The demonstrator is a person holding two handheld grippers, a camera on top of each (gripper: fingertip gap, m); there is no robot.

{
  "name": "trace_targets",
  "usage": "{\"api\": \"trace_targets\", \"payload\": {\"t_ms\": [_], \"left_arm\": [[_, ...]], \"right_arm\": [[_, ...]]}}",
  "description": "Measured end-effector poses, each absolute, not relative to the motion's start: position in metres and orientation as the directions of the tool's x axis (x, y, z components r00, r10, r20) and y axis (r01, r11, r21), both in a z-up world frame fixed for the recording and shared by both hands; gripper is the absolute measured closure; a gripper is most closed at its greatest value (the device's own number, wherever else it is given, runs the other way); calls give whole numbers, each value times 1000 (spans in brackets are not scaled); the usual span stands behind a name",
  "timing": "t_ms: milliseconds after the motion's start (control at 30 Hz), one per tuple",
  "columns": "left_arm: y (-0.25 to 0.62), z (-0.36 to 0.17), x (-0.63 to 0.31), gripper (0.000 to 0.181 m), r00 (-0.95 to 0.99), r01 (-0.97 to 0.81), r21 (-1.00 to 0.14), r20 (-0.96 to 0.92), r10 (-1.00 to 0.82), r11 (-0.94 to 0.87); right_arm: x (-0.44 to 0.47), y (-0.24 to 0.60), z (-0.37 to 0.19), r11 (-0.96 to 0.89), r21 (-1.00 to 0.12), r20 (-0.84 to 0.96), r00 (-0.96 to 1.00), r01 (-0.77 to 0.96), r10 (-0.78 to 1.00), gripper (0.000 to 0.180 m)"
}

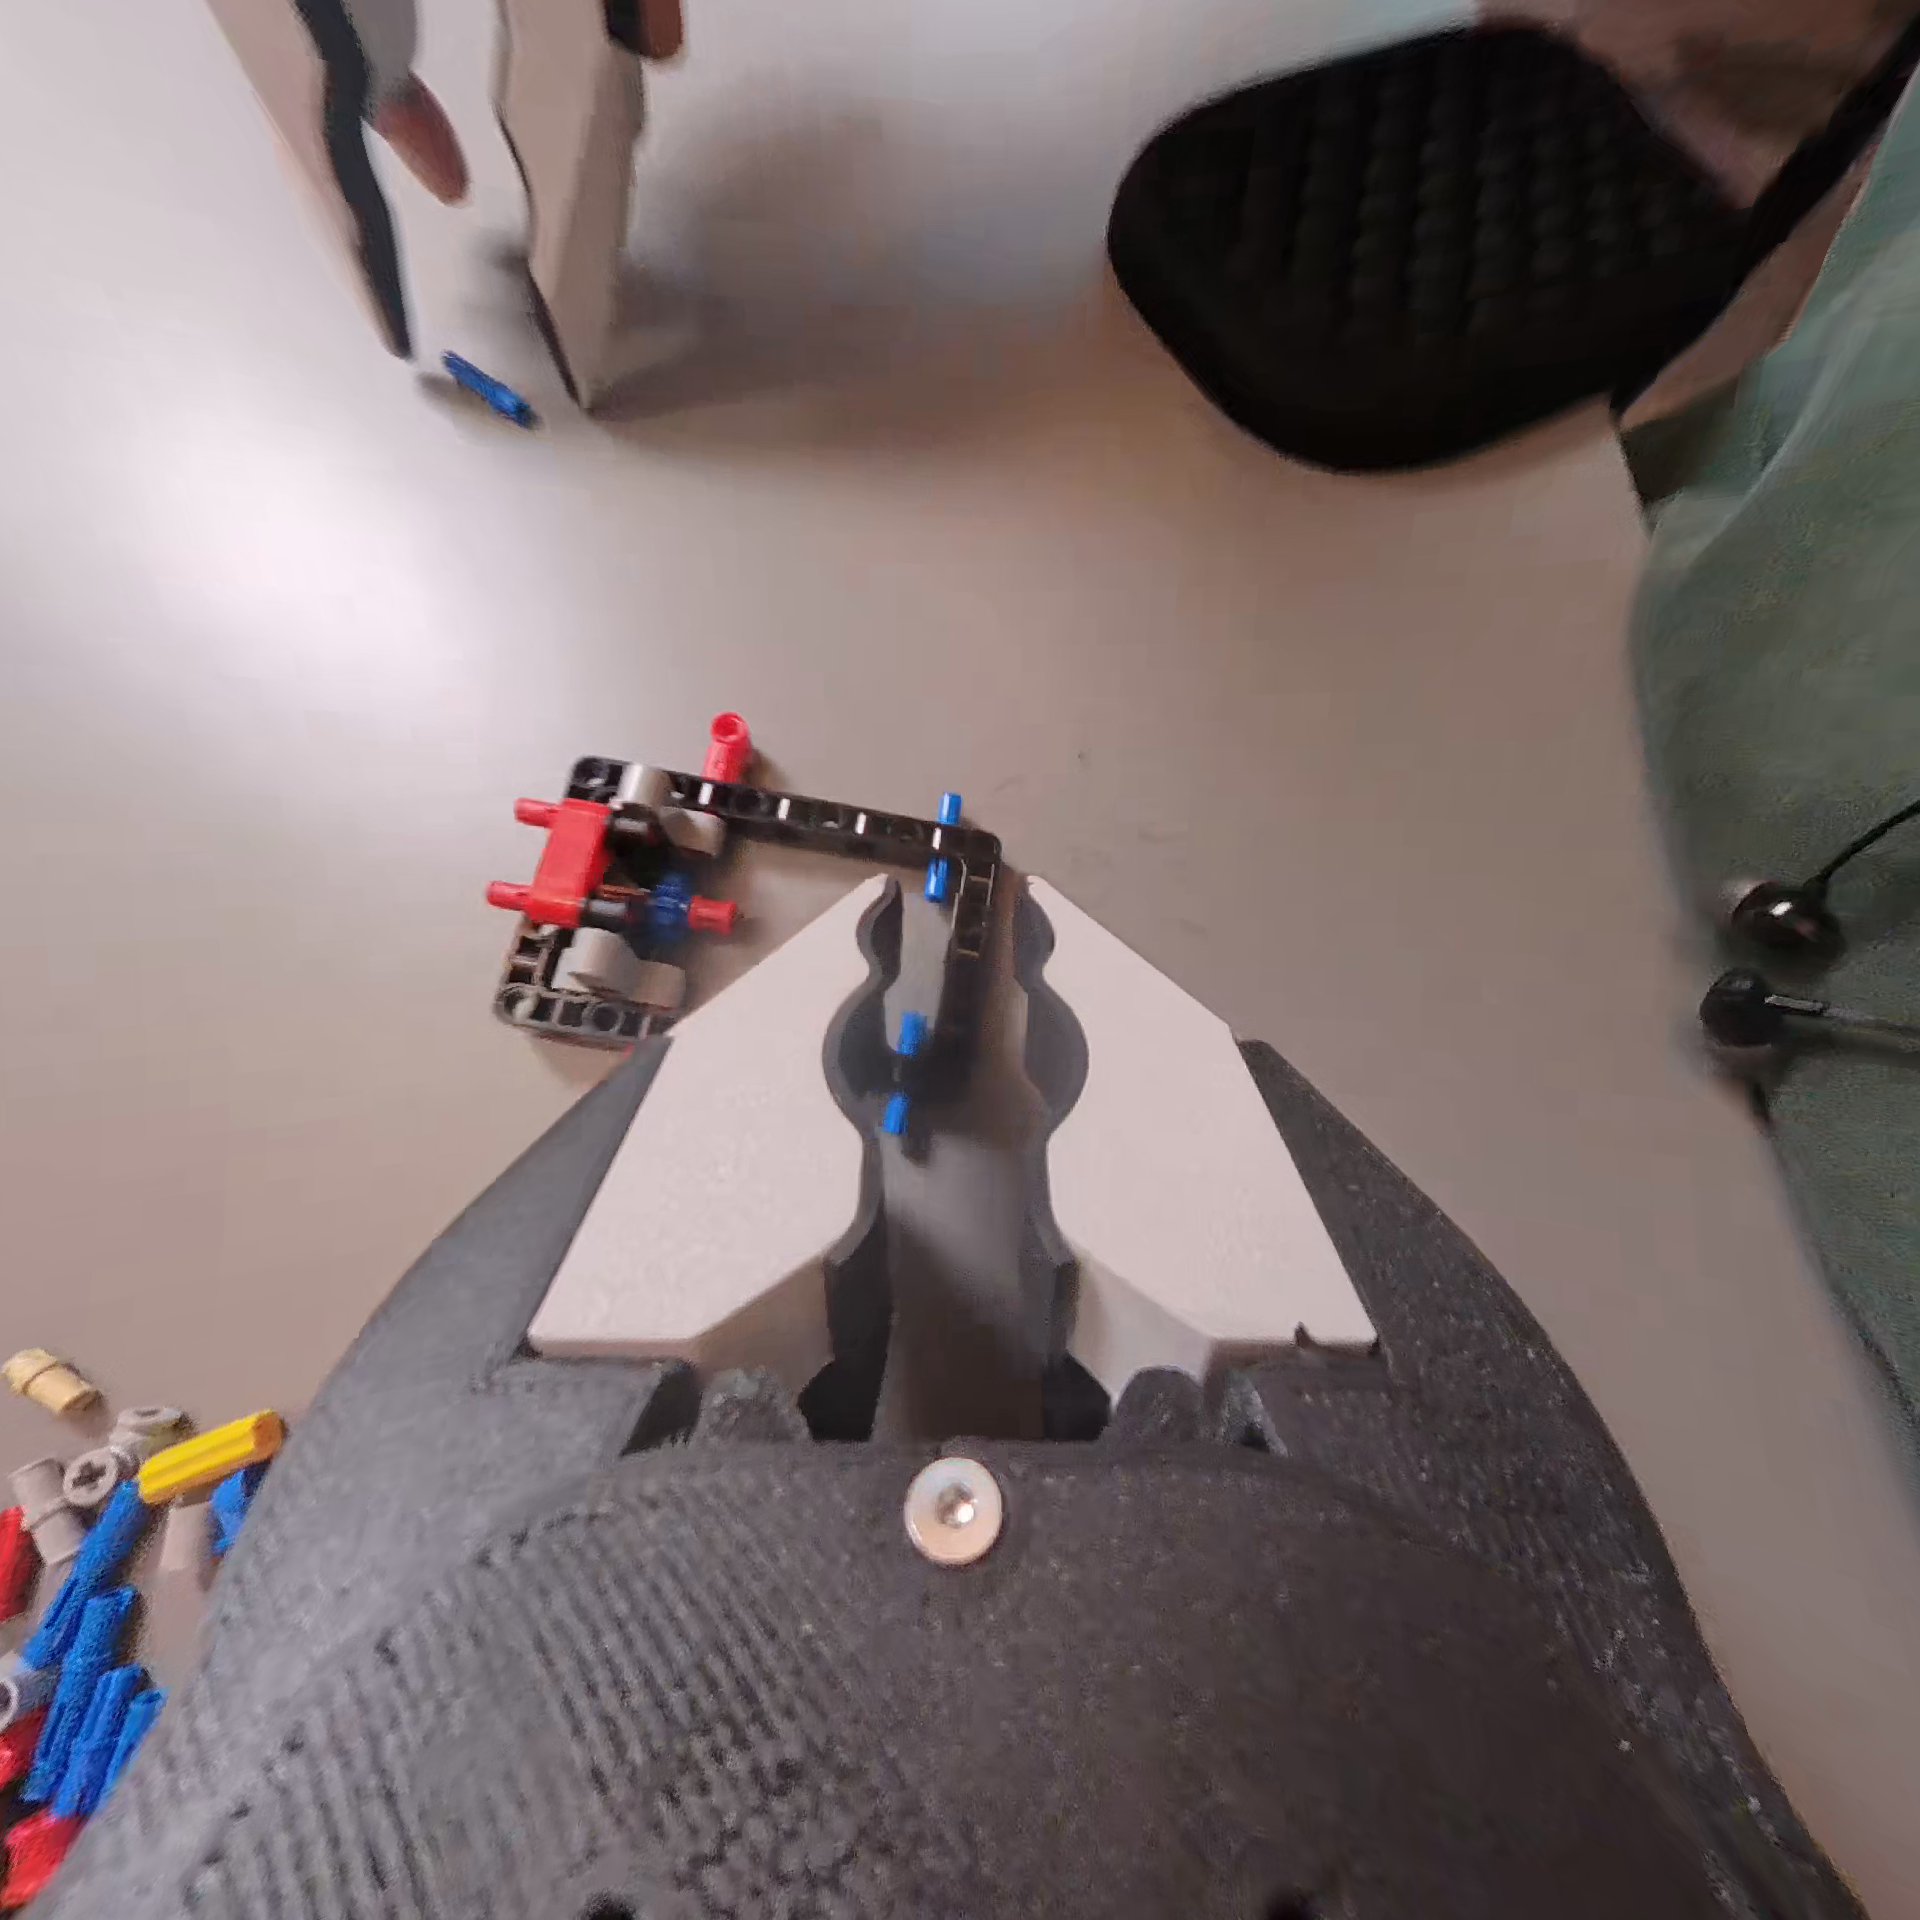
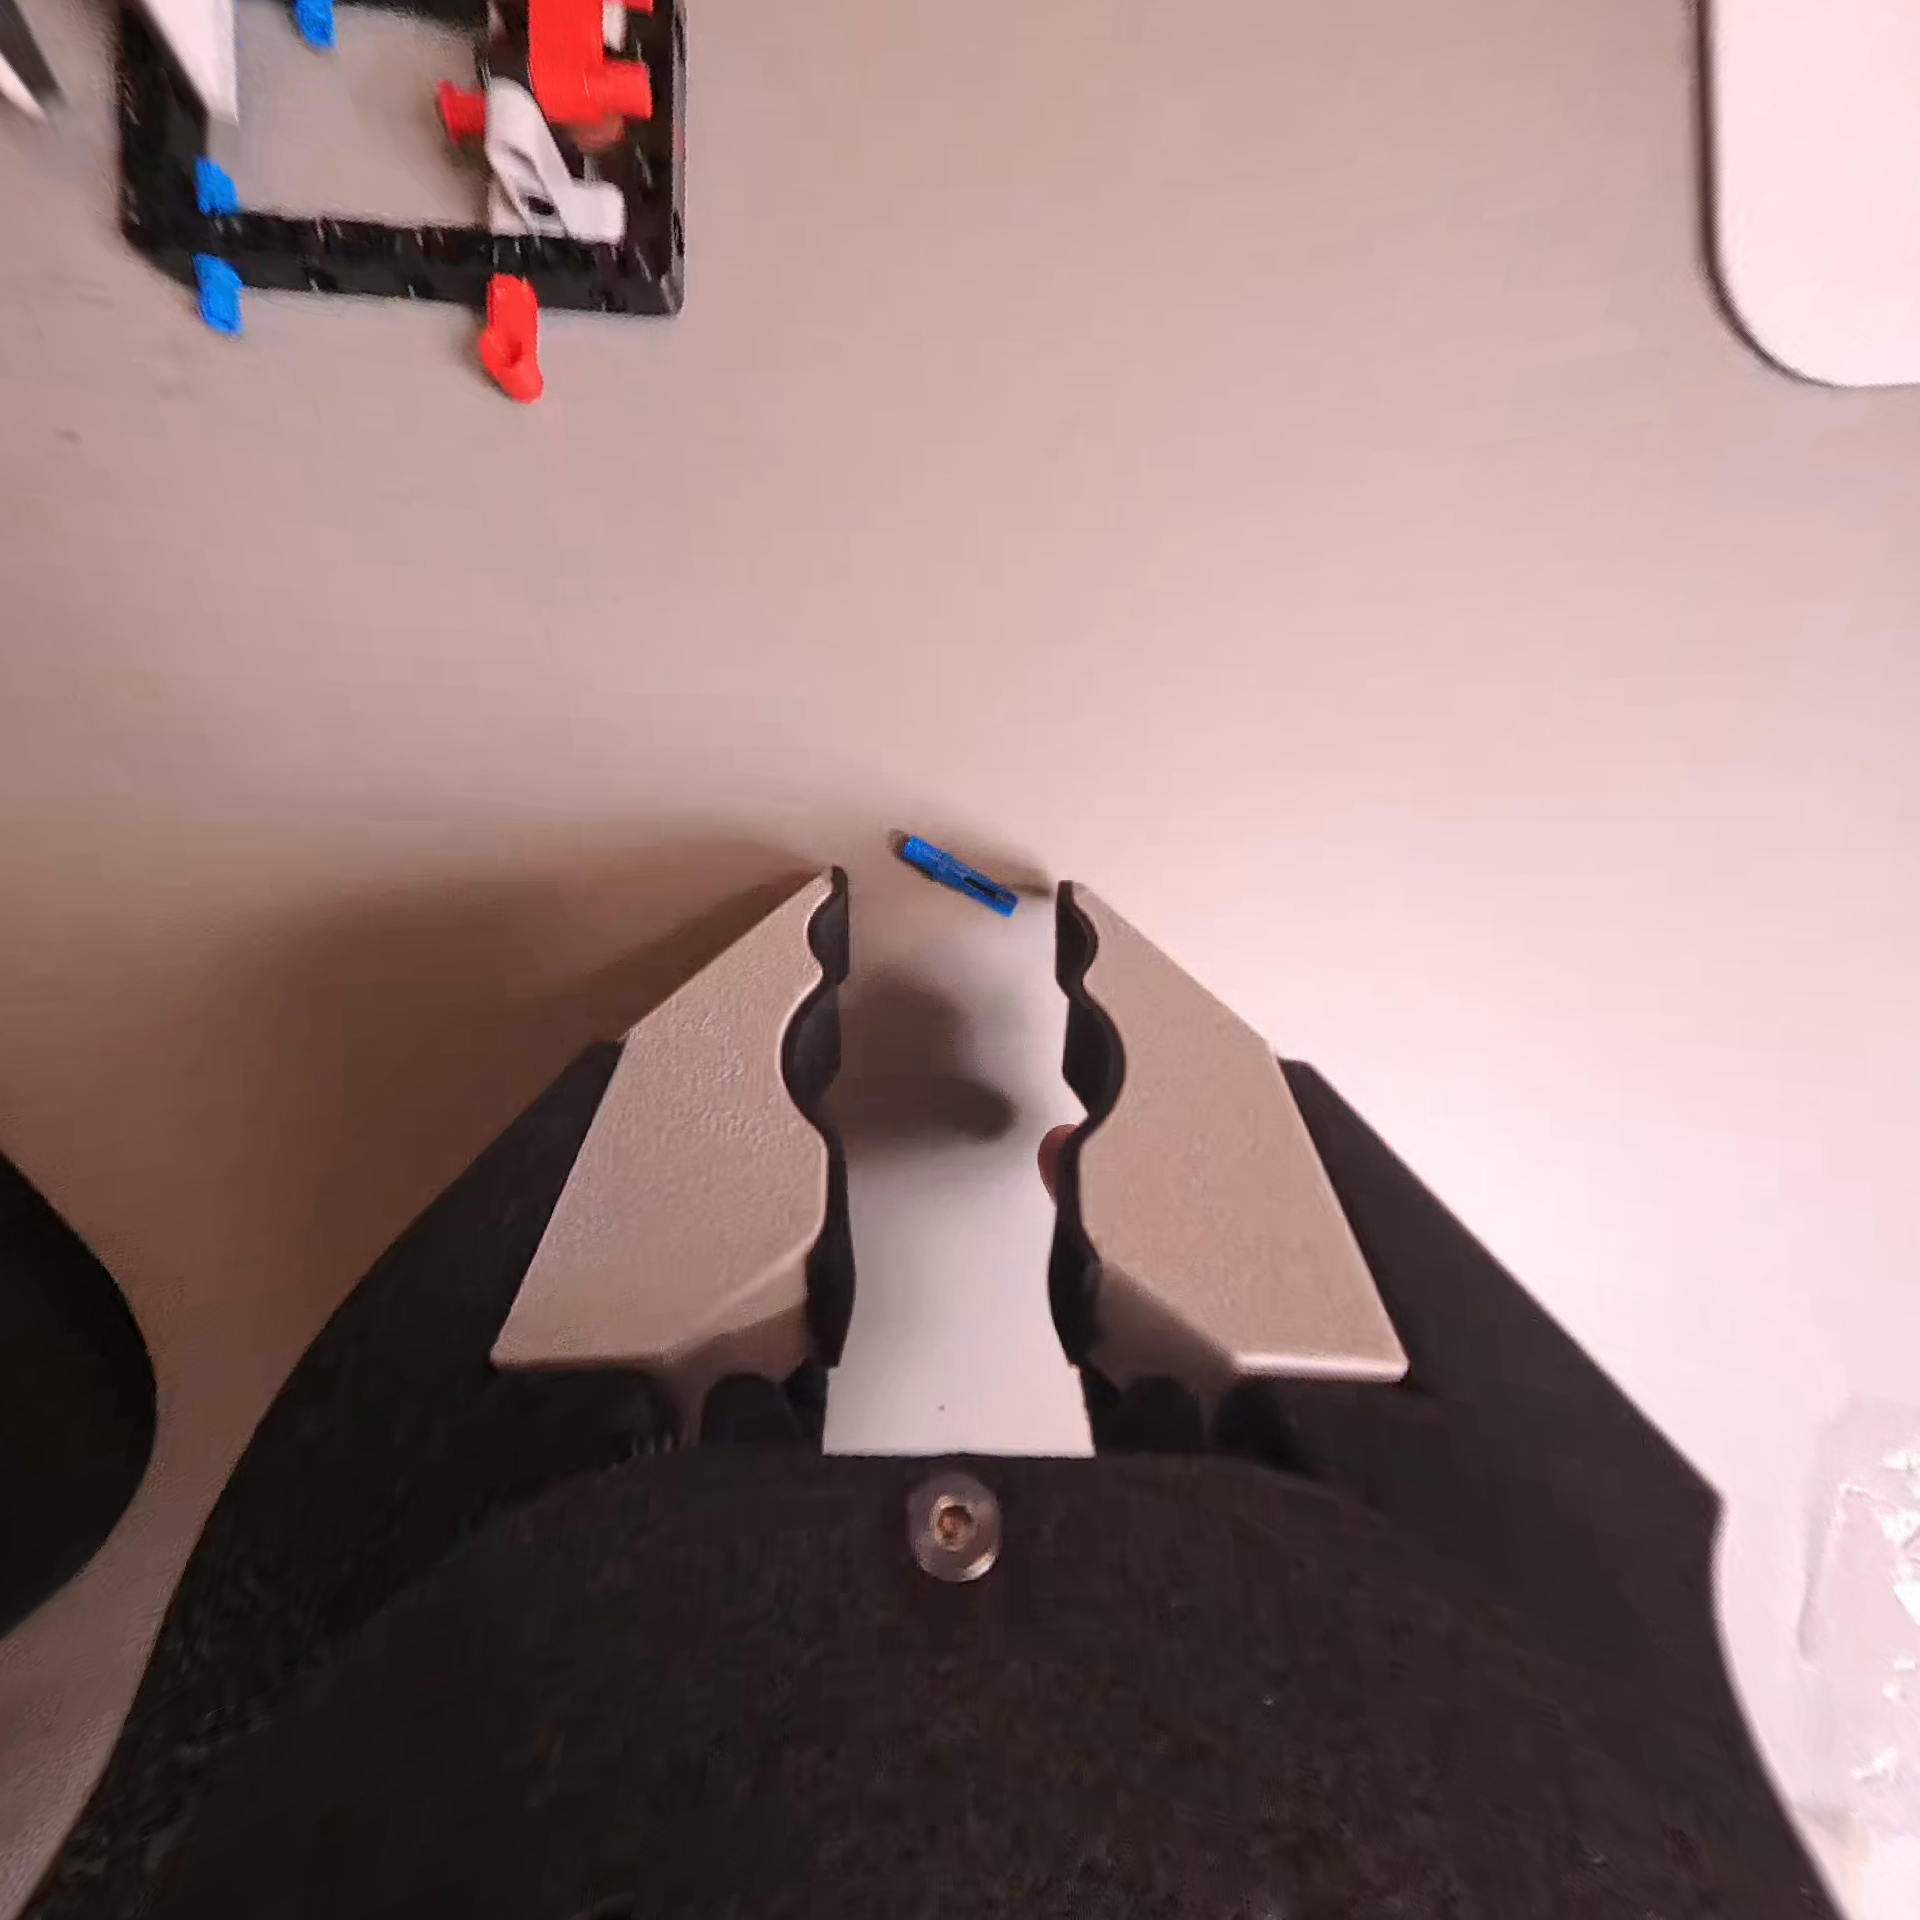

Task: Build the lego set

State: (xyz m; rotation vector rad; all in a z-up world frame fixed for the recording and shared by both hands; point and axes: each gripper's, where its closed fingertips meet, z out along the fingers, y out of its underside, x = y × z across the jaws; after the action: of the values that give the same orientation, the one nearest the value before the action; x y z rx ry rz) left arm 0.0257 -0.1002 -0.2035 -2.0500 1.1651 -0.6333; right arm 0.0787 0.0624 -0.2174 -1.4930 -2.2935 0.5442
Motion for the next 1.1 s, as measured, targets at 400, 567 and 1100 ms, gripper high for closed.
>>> {"api": "trace_targets", "payload": {"t_ms": [400, 567, 1100], "left_arm": [[-74, -170, 10, 157, 617, -228, -874, 212, -758, -430], [-74, -114, 29, 156, 529, 97, -921, 368, -764, -377], [-71, -72, -3, 178, 712, 103, -983, 180, -679, -153]], "right_arm": [[35, -13, -160, 108, -827, -99, -332, 551, 938, 177], [6, -45, -74, -466, -884, -459, -256, 39, 850, 178], [-7, -72, -67, -557, -828, -524, -268, -61, 809, 180]]}}
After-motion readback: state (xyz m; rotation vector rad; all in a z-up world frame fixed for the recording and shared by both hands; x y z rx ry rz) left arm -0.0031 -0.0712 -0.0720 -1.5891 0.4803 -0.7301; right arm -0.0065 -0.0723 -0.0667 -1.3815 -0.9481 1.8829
